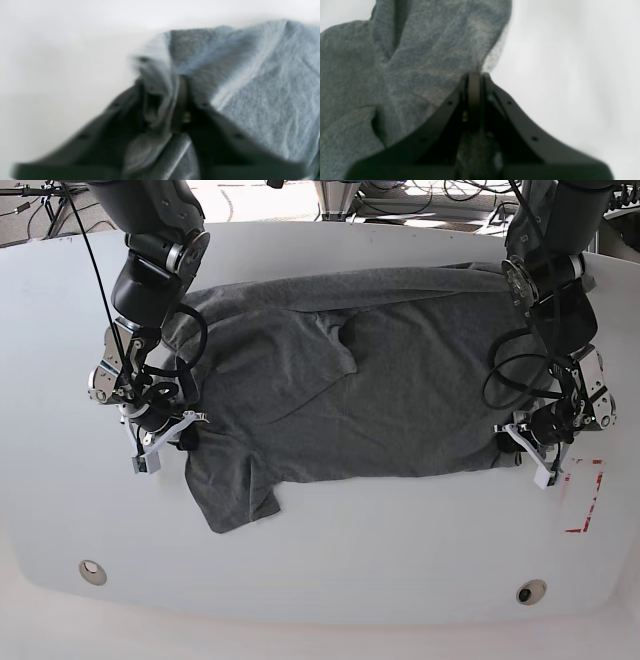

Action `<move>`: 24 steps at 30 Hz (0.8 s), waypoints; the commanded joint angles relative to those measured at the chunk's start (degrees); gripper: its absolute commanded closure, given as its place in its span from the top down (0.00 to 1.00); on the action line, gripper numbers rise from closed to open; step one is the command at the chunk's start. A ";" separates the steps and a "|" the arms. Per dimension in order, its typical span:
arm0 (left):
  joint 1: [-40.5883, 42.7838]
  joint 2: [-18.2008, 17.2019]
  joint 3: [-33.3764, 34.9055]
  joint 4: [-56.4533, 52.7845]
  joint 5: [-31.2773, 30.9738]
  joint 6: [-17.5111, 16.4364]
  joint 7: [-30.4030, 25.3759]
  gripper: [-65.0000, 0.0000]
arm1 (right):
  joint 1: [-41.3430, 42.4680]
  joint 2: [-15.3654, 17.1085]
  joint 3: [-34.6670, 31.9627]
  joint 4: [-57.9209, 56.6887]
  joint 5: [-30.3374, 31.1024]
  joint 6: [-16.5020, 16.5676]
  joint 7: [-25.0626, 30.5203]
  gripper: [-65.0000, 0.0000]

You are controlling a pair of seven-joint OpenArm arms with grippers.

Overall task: Fold the T-shirt properly
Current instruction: 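Move the left gripper to the shirt side edge and grasp it, then lift the shirt high with both grippers holding its side edges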

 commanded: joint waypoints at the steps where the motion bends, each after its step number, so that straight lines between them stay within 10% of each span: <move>1: -1.14 -0.54 0.16 0.55 0.22 -0.08 0.49 0.00 | 0.50 0.16 -0.16 0.11 -1.68 0.34 -2.54 0.01; 24: 3.79 -1.42 -0.19 17.69 -0.22 -0.08 7.97 0.00 | -4.33 -3.18 -4.21 21.47 -1.94 0.34 -9.93 0.00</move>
